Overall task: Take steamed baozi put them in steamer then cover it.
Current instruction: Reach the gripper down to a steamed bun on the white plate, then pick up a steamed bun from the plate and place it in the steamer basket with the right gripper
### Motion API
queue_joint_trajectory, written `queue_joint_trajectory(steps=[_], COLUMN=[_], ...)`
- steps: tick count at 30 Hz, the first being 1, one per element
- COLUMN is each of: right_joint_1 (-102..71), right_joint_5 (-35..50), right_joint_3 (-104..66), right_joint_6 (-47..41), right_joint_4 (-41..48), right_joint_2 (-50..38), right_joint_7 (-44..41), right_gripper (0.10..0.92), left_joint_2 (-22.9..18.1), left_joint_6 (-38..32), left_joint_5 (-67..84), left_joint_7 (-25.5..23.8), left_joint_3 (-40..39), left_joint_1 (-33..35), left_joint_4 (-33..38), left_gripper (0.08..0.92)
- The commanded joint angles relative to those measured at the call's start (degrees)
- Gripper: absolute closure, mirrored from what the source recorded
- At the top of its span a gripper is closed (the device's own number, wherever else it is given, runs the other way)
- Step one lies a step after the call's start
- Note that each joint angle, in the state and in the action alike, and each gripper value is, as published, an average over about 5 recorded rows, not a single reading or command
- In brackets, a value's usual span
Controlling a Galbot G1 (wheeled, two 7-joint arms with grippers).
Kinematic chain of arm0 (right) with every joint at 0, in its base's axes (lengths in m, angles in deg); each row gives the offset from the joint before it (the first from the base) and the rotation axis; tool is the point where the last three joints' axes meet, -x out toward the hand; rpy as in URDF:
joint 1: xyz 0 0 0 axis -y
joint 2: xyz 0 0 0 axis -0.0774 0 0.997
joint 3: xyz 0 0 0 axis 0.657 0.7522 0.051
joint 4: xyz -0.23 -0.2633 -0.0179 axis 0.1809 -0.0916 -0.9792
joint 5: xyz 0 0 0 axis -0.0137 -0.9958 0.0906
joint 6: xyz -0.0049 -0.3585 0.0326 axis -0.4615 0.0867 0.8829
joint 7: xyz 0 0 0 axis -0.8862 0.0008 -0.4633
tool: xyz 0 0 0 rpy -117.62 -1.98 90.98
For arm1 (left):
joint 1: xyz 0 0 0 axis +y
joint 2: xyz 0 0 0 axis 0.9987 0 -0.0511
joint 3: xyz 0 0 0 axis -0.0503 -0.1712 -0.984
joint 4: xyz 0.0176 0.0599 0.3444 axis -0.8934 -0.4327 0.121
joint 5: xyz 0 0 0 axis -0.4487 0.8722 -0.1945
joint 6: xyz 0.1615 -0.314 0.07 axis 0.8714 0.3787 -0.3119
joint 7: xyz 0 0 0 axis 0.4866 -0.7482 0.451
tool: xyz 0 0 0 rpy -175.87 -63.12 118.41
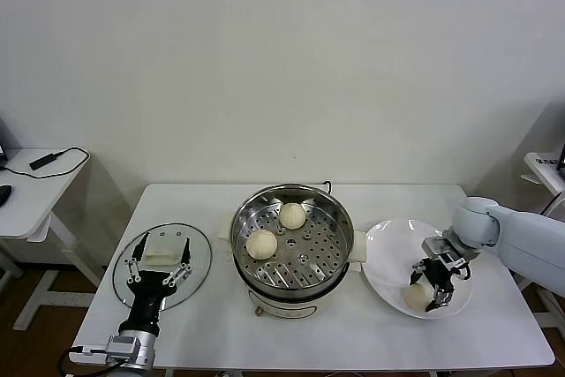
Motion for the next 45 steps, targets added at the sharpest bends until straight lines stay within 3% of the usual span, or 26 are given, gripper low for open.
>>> queue_joint_trajectory(steps=[1, 8, 16, 26, 35, 45], right_joint_1=[0.58, 12.9, 36.25, 39.28, 31.09, 22.02], right_joint_5=[0.04, 0.16, 4.25, -0.24, -14.34, -28.14], right_joint_3=[-0.68, 0.9, 9.84, 9.36, 8.96, 5.7], right_joint_6=[0.11, 5.49, 17.55, 24.79, 33.61, 43.07], right_joint_4=[-0.73, -5.09, -9.02, -18.41, -22.9, -19.84], right_joint_2=[-0.14, -0.14, 9.56, 19.31, 21.52, 24.96], right_joint_7=[-0.04, -2.62, -3.76, -1.52, 5.88, 13.02], right_gripper=[0.369, 0.38, 0.381, 0.381, 0.381, 0.372], left_joint_2=[0.02, 0.17, 0.15, 0.08, 0.01, 0.06], left_joint_6=[-0.06, 0.17, 0.24, 0.02, -0.06, -0.43], left_joint_5=[0.05, 0.08, 0.06, 0.16, 0.36, 0.52], left_joint_7=[0.05, 0.04, 0.03, 0.03, 0.03, 0.07], left_joint_3=[0.0, -0.05, -0.2, 0.03, -0.07, -0.07], left_joint_1=[0.03, -0.04, 0.1, 0.42, 0.14, 0.15], left_joint_4=[-0.13, 0.31, 0.61, 0.87, 0.72, 0.52], left_gripper=[0.177, 0.177, 0.177, 0.177, 0.177, 0.177])
